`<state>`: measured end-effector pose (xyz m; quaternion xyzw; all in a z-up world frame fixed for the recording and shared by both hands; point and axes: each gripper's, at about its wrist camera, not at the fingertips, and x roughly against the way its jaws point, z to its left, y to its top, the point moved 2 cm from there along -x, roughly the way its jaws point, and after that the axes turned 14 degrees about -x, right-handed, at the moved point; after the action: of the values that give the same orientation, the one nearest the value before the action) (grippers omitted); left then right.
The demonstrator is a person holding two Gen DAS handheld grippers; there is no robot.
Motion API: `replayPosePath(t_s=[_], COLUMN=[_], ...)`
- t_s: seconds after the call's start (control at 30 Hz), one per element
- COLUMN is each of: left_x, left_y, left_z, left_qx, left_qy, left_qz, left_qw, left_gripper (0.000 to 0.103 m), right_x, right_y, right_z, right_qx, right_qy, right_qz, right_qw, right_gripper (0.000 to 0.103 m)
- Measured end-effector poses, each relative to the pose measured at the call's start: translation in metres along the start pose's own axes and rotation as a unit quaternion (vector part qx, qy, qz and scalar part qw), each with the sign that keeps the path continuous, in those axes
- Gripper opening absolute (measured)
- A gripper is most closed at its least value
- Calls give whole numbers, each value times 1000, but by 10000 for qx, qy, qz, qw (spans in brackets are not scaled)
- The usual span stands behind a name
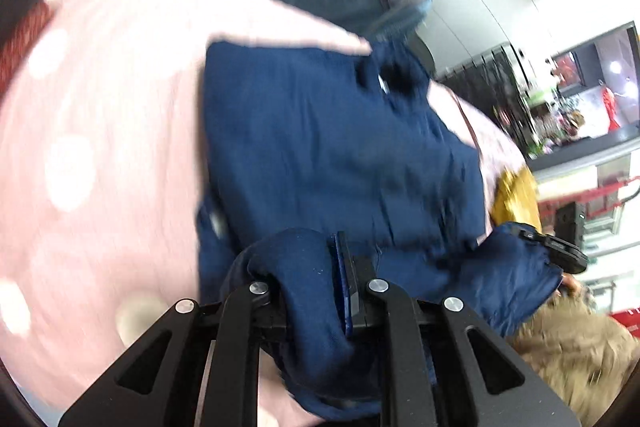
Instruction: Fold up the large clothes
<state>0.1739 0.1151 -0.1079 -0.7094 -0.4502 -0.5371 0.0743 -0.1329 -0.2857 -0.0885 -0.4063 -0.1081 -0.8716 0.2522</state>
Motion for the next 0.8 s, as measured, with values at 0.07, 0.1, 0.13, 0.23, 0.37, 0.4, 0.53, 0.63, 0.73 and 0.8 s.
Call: replayPosePath(t_s=[0.07,0.1,0.13,0.23,0.37,0.4,0.53,0.63,0.73,0.8], left_x=[-2,-3,-6,-17,-36,-41,-60,-58,-48,-38], left_y=[29,41,53,89,120,124,125,125,124,122], left_z=[3,5,6,7,16,22,45,63,71,74], left_qx=[-20,-22,-24,-2,214,312,902,1476,1779,1777], left_qy=[170,207,254,521,592,539,186,-493,-1037,-1166], left_qz=[-174,-249,-305,-325,-251,-204,59,53,-65,-79], left_qw=[9997,9995,9992,9981,9977,9979,9957,9878,9786,9771], left_gripper=[15,15,15,15,15,16,20,26,31,33], right_x=[7,9,12,11,2,-1,-30,-39,-47,-52], right_y=[28,43,56,88,112,116,124,129,136,144], right_z=[1,4,4,9,-4,-8,-17,-27,-32,-33], right_qx=[-165,-299,-421,-684,-1185,-1291,-1798,-2024,-2177,-2247], right_qy=[150,339,462,531,682,713,774,828,883,876], right_qz=[-222,-309,-382,-531,-549,-536,-465,-429,-408,-416], right_qw=[9995,9985,9973,9948,9891,9876,9796,9749,9712,9696], right_gripper=[15,15,15,15,15,15,15,15,15,15])
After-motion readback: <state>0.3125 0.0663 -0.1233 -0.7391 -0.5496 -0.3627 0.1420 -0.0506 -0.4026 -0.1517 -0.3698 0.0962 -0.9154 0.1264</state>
